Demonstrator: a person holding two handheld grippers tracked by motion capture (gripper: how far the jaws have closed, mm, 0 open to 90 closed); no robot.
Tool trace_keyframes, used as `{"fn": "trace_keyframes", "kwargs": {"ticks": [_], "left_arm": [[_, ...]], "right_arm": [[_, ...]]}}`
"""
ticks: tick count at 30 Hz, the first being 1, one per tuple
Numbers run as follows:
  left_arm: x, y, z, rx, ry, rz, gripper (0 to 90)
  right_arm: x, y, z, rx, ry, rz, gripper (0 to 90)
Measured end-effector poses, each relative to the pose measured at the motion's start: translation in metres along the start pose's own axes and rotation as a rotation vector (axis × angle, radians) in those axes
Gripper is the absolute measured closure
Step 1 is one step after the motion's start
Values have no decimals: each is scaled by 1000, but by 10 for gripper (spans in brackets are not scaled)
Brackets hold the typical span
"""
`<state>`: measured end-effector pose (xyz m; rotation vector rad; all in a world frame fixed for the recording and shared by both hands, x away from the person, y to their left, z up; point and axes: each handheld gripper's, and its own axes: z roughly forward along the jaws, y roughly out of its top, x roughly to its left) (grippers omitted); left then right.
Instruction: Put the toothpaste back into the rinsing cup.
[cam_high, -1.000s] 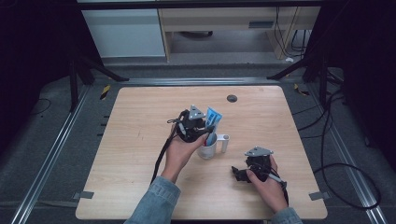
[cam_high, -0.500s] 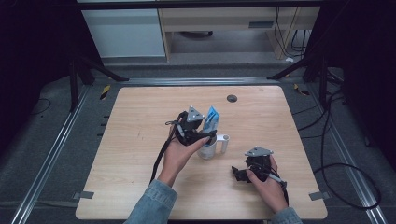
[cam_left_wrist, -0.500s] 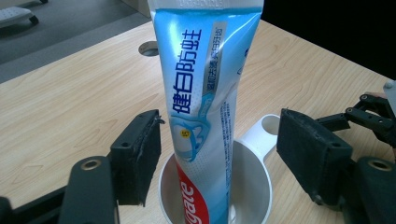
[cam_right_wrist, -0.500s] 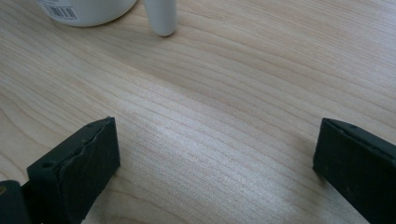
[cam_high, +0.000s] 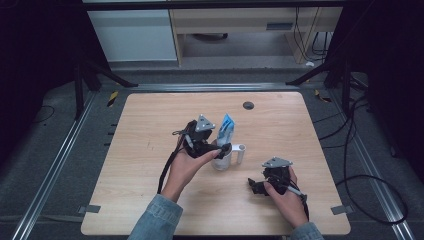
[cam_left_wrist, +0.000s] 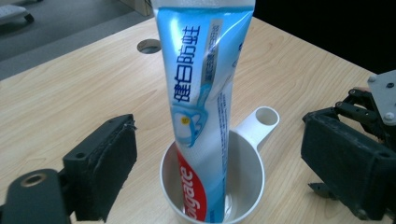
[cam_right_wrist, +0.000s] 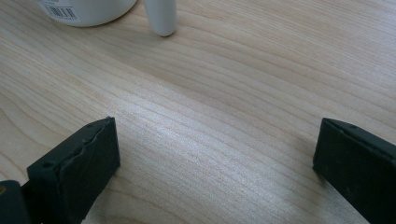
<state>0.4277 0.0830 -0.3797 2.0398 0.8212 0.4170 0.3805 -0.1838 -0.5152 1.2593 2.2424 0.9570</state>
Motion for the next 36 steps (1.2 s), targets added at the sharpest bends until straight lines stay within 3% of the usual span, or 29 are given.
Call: {"fn": "trace_keyframes", "kwargs": {"ticks": [10, 14, 25, 36], "left_arm": [[9, -10, -15, 39, 13, 11, 51], [18, -17, -25, 37, 14, -17, 48], [45, -46, -41, 80, 81, -45, 48], [68, -75, -42, 133, 133, -105, 48]], "right_arm": [[0, 0, 0, 1, 0, 4, 8], [0, 0, 0, 1, 0, 3, 8], [0, 0, 0, 1, 0, 3, 8], [0, 0, 0, 0, 0, 2, 8]]}}
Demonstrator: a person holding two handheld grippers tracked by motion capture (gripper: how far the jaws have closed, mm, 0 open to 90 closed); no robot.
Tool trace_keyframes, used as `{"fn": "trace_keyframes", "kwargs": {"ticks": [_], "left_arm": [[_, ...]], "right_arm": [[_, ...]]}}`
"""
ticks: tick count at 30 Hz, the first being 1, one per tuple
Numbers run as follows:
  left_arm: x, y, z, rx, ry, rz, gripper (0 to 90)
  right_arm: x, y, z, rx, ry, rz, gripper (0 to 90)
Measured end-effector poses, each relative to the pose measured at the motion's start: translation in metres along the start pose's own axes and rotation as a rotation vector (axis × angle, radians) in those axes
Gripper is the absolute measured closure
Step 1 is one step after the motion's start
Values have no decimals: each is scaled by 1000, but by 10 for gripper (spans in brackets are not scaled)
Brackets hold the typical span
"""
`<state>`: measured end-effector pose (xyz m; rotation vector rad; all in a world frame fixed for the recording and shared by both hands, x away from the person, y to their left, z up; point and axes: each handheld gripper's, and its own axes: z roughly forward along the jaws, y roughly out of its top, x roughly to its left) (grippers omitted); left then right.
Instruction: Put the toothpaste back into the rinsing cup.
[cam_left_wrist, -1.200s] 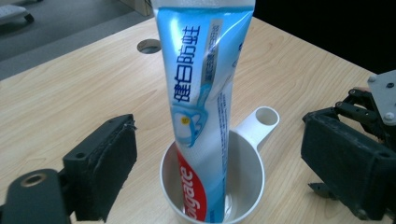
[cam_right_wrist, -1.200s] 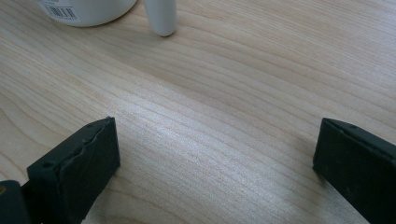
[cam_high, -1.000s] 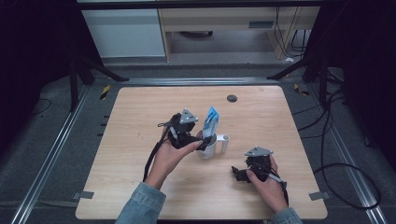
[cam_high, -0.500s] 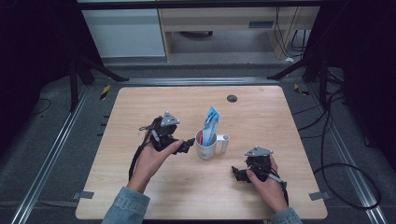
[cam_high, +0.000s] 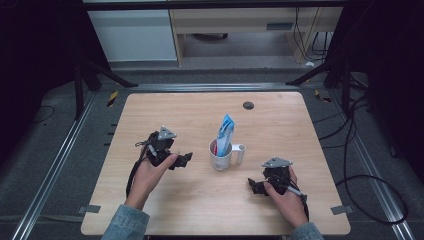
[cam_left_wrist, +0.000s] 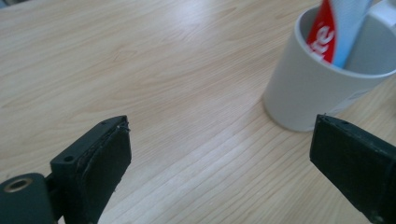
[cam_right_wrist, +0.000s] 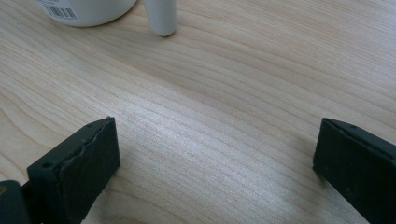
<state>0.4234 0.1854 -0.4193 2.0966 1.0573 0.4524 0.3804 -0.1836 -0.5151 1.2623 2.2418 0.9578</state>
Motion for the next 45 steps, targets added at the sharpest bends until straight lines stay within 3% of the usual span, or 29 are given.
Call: {"fn": "trace_keyframes", "kwargs": {"ticks": [6, 10, 16, 25, 29, 38, 45], "left_arm": [[17, -21, 6, 38, 6, -29, 53], [30, -34, 5, 62, 36, -41, 61], [50, -53, 0, 90, 108, -54, 62], [81, -81, -2, 95, 191, -123, 72], [87, -90, -1, 105, 221, -130, 75], [98, -99, 4, 120, 229, -170, 74], [99, -102, 8, 106, 223, -170, 52]], "right_arm": [[0, 0, 0, 0, 0, 1, 8], [0, 0, 0, 2, -3, 3, 7], [0, 0, 0, 1, -3, 1, 7], [0, 0, 0, -1, -1, 2, 8], [0, 0, 0, 0, -3, 1, 7], [0, 0, 0, 1, -3, 1, 7], [0, 0, 0, 1, -1, 3, 7]]}}
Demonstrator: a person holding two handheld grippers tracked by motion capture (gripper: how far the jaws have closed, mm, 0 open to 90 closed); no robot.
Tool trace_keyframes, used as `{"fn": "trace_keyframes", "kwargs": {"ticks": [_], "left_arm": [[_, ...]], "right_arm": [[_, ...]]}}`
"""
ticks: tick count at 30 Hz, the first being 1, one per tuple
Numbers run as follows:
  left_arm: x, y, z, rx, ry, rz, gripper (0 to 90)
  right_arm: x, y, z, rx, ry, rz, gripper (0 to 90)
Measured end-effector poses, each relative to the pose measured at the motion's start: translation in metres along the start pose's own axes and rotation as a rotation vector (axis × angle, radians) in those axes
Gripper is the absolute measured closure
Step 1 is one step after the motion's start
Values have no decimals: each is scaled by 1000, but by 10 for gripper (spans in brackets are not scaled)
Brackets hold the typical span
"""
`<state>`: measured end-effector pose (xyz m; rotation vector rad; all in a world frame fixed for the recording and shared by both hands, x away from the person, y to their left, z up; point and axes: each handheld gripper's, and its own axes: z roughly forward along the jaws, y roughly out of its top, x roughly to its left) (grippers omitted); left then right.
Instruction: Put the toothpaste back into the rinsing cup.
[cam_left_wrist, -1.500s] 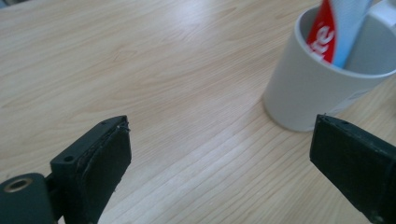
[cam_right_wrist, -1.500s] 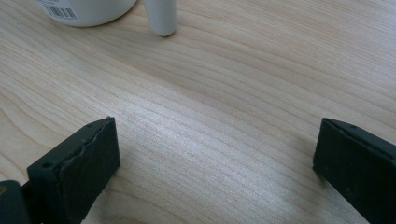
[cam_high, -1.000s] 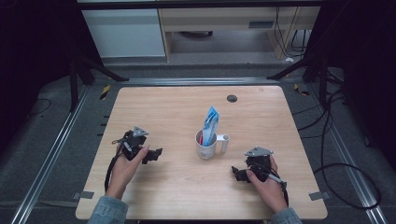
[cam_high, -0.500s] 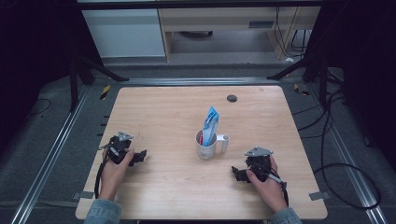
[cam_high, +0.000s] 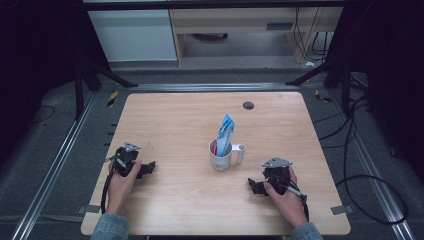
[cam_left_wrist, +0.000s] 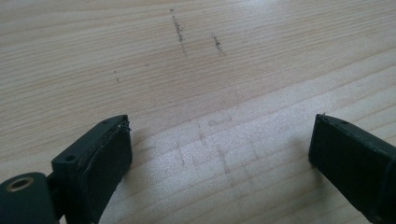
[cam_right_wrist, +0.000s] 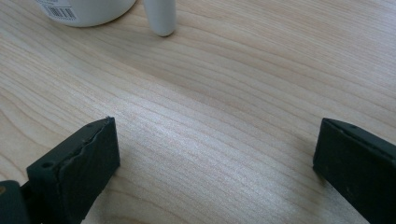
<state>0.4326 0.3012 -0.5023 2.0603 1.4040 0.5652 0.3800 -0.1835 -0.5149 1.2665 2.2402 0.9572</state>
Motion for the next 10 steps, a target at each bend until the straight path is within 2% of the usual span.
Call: {"fn": "trace_keyframes", "kwargs": {"ticks": [3, 5, 10], "left_arm": [[0, -2, 2, -20, -4, 5, 23], [1, -5, 5, -56, -6, 6, 0], [1, -5, 5, -58, -8, 6, 0]], "right_arm": [[0, 0, 0, 0, -1, -1, 7], [0, 0, 0, 0, 0, 0, 7], [0, 0, 0, 0, -2, 1, 6]]}}
